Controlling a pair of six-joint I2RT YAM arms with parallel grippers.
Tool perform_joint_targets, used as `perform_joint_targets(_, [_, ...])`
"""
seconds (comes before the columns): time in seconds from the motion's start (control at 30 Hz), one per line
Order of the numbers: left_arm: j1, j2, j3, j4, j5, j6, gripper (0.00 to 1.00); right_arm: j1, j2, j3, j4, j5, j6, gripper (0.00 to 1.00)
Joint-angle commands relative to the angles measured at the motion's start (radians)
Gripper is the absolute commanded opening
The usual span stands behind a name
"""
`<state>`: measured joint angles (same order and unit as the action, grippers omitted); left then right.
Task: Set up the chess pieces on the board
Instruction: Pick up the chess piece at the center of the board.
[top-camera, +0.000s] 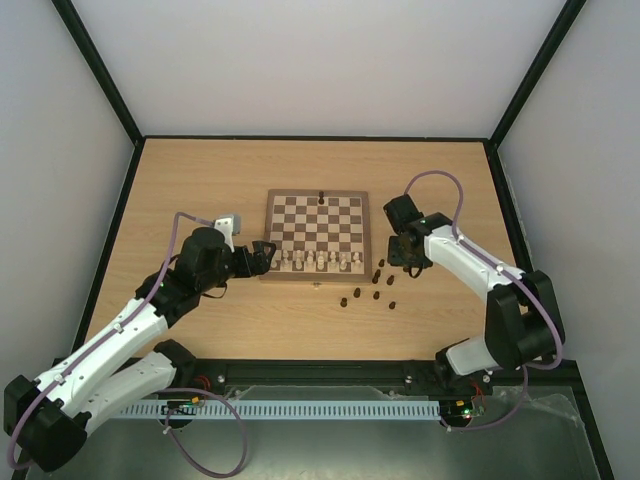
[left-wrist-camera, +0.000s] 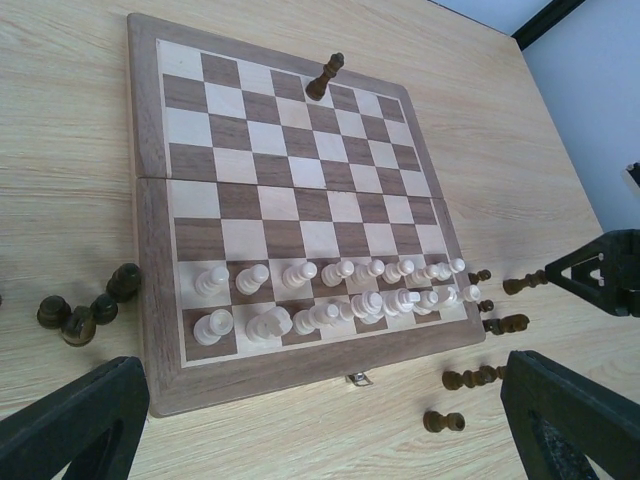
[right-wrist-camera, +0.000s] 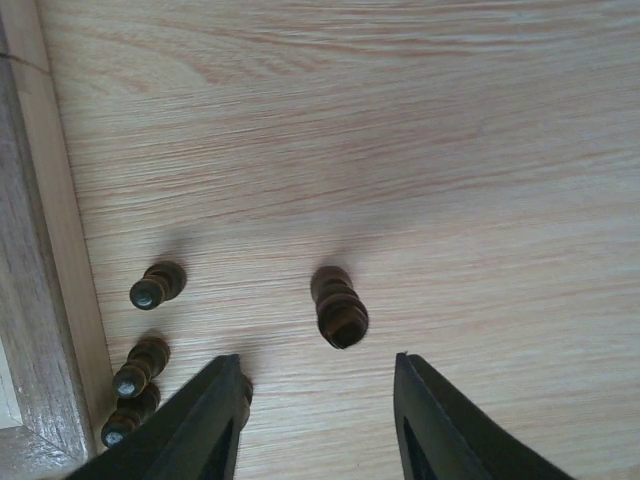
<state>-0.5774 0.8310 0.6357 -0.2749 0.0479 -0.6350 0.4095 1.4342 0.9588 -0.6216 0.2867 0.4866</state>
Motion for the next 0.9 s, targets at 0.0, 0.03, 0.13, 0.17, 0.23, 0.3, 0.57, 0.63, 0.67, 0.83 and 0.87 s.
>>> perform_joint_targets(0.0, [0.004, -0.004, -0.008, 0.01, 0.011, 0.013, 0.99, -0.004, 0.033, -0.019, 0.03, -0.008, 0.021, 0.39])
perform_joint_targets(0.03, [0.004, -0.007, -0.008, 0.008, 0.01, 0.012, 0.99, -0.005, 0.043, -0.019, 0.031, -0.009, 0.02, 0.38])
perform_joint_targets(0.13, [0.004, -0.007, -0.008, 0.01, 0.011, 0.012, 1.0, -0.013, 0.066, -0.014, 0.031, -0.001, 0.019, 0.34])
perform_joint_targets(0.17, [0.004, -0.007, -0.009, 0.012, 0.012, 0.011, 0.99, -0.018, 0.071, -0.014, 0.031, 0.003, 0.018, 0.33])
perform_joint_targets(0.23, [0.004, -0.007, -0.009, 0.014, 0.012, 0.011, 0.99, -0.028, 0.079, -0.011, 0.028, 0.018, 0.02, 0.33])
perform_joint_targets(0.3, [0.004, -0.006, -0.009, 0.014, 0.012, 0.012, 0.99, -0.035, 0.089, -0.009, 0.024, 0.029, 0.023, 0.33])
perform_joint_targets(0.57, [0.004, -0.002, -0.008, 0.017, 0.015, 0.014, 0.99, -0.038, 0.107, -0.004, 0.027, 0.024, 0.02, 0.33])
perform_joint_targets(0.63, [0.004, -0.002, -0.009, 0.017, 0.014, 0.013, 0.99, -0.038, 0.101, -0.007, 0.031, 0.016, 0.017, 0.31])
perform_joint_targets(0.67, [0.004, -0.002, -0.009, 0.017, 0.014, 0.014, 1.0, -0.038, 0.1, -0.005, 0.031, 0.015, 0.017, 0.3])
perform_joint_targets(0.83, [0.004, 0.0, -0.01, 0.019, 0.015, 0.013, 1.0, -0.038, 0.088, -0.002, 0.034, 0.005, 0.011, 0.31])
perform_joint_targets(0.87, [0.004, 0.0, -0.009, 0.017, 0.015, 0.013, 0.99, -0.038, 0.093, -0.001, 0.032, 0.005, 0.01, 0.3])
